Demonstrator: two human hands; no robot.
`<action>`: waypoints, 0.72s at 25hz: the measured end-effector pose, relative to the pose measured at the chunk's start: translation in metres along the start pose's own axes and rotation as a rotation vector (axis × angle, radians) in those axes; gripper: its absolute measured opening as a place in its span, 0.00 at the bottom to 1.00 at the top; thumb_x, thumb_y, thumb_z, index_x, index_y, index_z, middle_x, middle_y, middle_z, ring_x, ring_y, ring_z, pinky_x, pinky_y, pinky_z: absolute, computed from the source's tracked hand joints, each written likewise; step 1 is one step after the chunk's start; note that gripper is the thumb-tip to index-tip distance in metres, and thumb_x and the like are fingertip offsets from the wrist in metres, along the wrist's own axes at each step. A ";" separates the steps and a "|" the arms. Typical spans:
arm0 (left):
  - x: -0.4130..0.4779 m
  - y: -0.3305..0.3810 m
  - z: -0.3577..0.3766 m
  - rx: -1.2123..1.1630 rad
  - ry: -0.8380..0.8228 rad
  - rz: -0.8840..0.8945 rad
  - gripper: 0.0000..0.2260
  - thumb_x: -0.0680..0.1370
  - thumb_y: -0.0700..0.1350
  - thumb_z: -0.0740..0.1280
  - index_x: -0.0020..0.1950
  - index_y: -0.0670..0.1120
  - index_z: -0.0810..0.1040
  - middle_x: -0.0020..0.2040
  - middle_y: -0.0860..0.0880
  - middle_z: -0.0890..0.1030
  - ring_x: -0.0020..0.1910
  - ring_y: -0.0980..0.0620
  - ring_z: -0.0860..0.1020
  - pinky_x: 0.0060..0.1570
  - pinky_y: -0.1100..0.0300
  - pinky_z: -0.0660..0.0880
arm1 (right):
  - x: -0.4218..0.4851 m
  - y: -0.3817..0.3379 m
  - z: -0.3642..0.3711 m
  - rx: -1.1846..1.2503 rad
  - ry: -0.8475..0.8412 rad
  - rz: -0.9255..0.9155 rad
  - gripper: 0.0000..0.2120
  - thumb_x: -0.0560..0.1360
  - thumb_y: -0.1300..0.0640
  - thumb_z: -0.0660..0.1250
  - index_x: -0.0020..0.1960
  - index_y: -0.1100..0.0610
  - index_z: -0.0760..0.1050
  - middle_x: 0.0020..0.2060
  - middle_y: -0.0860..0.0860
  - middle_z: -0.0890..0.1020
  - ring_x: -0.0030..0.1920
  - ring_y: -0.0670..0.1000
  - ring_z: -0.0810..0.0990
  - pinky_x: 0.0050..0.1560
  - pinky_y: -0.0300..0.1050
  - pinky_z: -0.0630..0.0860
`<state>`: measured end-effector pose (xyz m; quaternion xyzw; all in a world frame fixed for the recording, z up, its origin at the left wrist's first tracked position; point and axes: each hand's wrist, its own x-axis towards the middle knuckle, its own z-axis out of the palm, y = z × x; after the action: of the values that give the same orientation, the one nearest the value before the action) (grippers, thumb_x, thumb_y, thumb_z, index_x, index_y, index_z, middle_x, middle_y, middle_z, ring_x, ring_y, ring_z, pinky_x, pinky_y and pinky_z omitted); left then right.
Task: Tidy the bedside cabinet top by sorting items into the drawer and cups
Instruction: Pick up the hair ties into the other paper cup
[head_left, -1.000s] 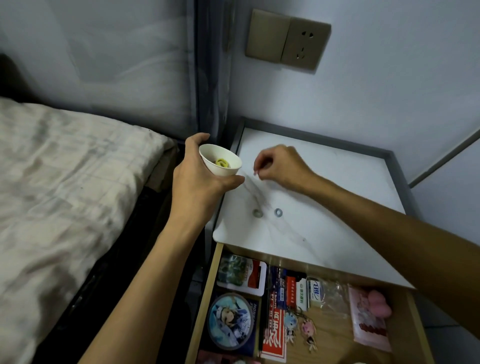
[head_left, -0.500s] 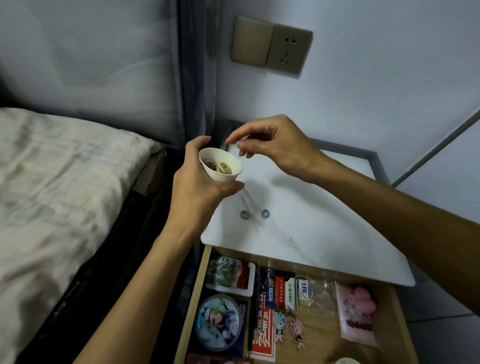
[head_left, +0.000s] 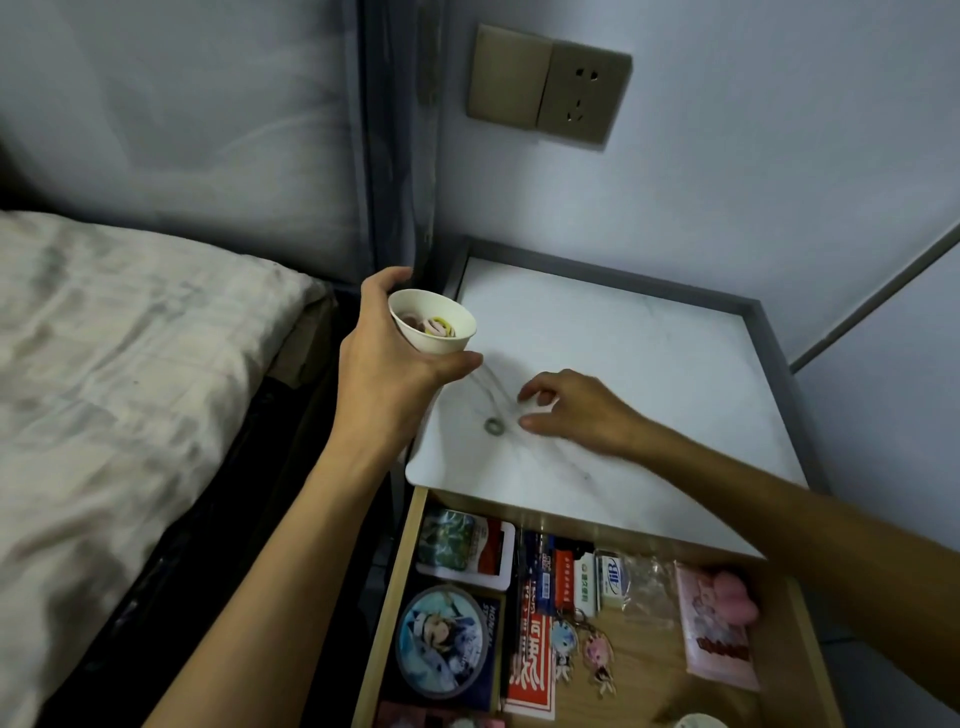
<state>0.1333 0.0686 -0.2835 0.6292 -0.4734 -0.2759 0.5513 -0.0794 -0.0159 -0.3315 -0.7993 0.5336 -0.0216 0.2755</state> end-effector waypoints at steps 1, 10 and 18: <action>0.000 0.000 0.000 0.005 0.002 -0.003 0.40 0.61 0.43 0.82 0.69 0.52 0.68 0.54 0.53 0.77 0.49 0.62 0.76 0.41 0.76 0.72 | -0.001 0.003 0.009 -0.005 0.031 0.004 0.19 0.73 0.45 0.72 0.60 0.51 0.77 0.52 0.48 0.76 0.48 0.45 0.76 0.47 0.39 0.71; -0.002 0.002 -0.001 0.026 -0.001 -0.010 0.40 0.63 0.44 0.82 0.71 0.52 0.66 0.57 0.52 0.75 0.54 0.54 0.76 0.50 0.59 0.78 | 0.003 -0.032 0.045 -0.004 0.115 -0.161 0.06 0.74 0.57 0.71 0.51 0.53 0.80 0.47 0.49 0.73 0.43 0.47 0.74 0.41 0.32 0.68; -0.002 0.000 0.000 0.059 -0.055 -0.013 0.41 0.63 0.44 0.82 0.71 0.52 0.66 0.56 0.53 0.75 0.50 0.57 0.75 0.41 0.74 0.72 | 0.009 -0.018 0.003 -0.092 0.088 -0.047 0.07 0.75 0.63 0.69 0.51 0.57 0.83 0.49 0.51 0.85 0.44 0.44 0.80 0.43 0.27 0.71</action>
<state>0.1323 0.0707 -0.2837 0.6403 -0.4924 -0.2825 0.5175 -0.0600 -0.0173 -0.3277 -0.8216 0.5269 -0.0388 0.2142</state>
